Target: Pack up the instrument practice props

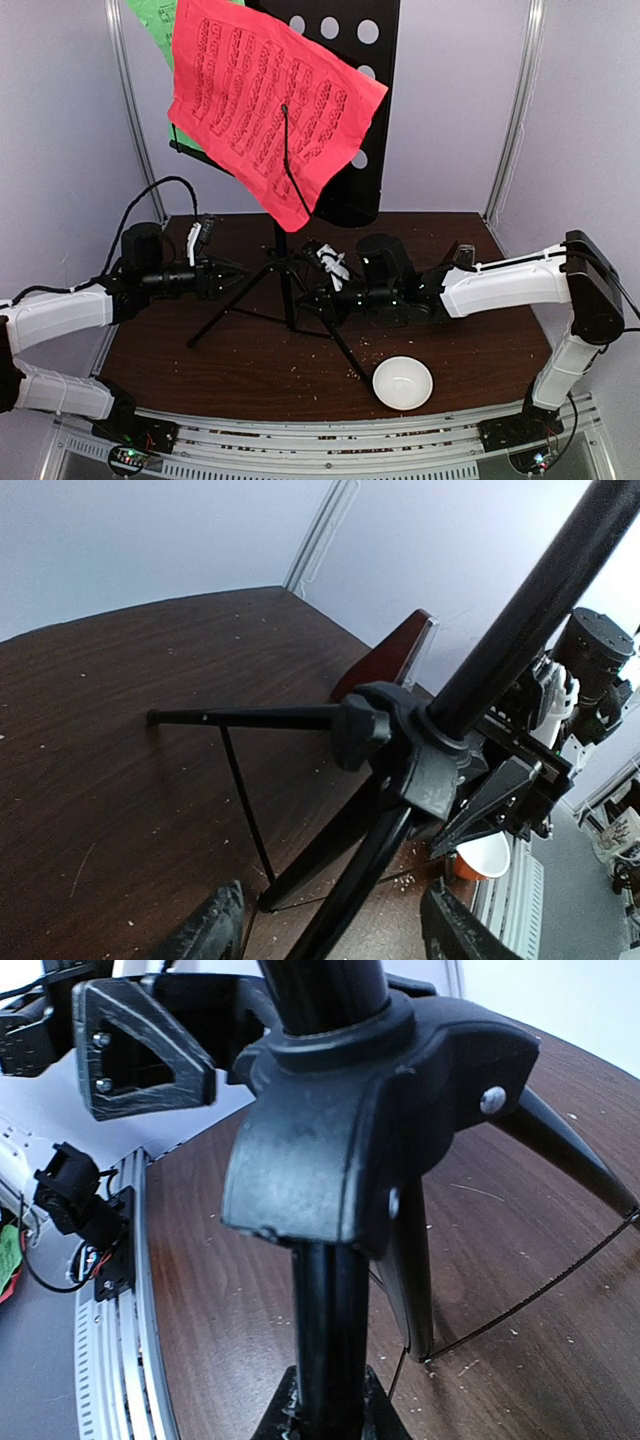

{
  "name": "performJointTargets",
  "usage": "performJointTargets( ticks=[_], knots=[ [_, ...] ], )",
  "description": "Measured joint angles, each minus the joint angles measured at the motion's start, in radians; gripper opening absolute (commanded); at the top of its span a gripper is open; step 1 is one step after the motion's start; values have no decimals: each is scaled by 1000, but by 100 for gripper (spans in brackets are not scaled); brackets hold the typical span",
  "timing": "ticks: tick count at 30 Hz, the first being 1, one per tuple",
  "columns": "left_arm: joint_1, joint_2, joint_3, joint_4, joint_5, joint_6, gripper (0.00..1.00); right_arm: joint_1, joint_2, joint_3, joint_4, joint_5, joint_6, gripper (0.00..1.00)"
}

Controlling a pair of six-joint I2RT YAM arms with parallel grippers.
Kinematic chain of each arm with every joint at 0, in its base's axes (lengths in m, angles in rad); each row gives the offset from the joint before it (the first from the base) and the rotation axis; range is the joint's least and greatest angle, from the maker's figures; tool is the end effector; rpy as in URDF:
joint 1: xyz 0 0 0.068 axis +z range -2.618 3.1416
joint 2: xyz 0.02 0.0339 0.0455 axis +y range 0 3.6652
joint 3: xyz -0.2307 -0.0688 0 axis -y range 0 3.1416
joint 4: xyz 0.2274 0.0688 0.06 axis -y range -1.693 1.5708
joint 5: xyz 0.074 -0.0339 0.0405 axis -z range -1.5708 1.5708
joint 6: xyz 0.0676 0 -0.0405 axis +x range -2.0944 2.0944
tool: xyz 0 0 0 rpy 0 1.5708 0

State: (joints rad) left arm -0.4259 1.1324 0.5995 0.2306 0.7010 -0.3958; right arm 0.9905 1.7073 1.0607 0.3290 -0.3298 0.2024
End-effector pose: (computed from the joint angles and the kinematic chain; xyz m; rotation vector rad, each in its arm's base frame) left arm 0.2264 -0.1506 0.2211 0.5435 1.9061 -1.2039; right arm 0.2011 0.3466 0.2099 -0.9991 1.7698 1.0983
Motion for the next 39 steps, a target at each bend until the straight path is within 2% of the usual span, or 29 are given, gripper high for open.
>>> performJointTargets(
  ticks=[7, 13, 21, 25, 33, 39],
  knots=[
    [-51, 68, -1, 97, 108, 11, 56, 0, -2, -24, 42, -58, -2, 0],
    [-72, 72, -1, 115, 130, 44, 42, 0, -2, -27, 47, -86, -3, 0],
    [-82, 107, -1, 132, 127, 85, 41, 0, -2, -40, 71, -101, 2, 0],
    [-92, 127, -4, 138, 107, 107, 25, 0, -2, -50, 91, -103, 6, 0],
    [-109, 87, -62, 185, 61, 190, 4, 0, -2, -59, 112, -108, 6, 14],
    [-126, 3, -120, 187, -18, 216, 0, 2, -3, -72, 141, -105, -2, 33]
  ],
)
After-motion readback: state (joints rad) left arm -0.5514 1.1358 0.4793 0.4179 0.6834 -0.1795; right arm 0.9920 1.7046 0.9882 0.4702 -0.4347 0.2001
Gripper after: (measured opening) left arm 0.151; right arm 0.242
